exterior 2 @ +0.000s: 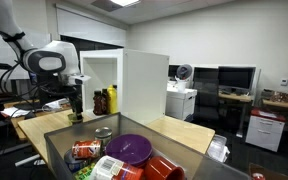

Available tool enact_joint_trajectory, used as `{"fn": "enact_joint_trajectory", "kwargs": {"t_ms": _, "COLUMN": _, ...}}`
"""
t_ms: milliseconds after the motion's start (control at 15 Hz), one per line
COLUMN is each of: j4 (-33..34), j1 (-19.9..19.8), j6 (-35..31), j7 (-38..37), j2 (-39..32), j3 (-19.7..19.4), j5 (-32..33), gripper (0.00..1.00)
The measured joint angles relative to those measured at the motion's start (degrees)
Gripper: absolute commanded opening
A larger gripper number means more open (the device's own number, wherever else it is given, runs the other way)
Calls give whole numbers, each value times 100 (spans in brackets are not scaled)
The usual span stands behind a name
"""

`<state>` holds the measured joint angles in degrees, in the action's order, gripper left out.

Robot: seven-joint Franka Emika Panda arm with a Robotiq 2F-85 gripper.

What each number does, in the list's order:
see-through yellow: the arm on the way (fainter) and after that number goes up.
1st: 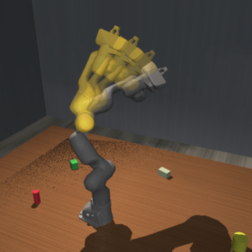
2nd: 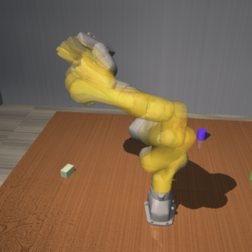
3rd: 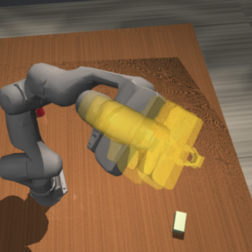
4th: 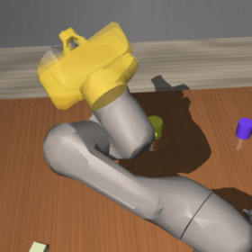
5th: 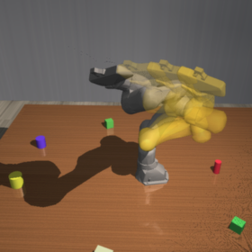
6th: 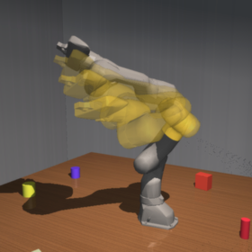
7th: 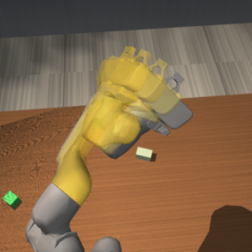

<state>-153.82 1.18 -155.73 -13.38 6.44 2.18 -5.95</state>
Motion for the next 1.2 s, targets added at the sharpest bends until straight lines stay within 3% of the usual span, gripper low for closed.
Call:
{"fn": "enact_joint_trajectory", "kwargs": {"t_ms": 400, "j4": 36, "j1": -13, "j6": 383, "j7": 712, "j2": 193, "j3": -45, "j5": 461, "gripper": 100}}
{"fn": "enact_joint_trajectory", "kwargs": {"t_ms": 1200, "j4": 22, "j1": 87, "j6": 675, "j7": 3432, "j2": 218, "j3": -183, "j5": 856, "gripper": 100}}
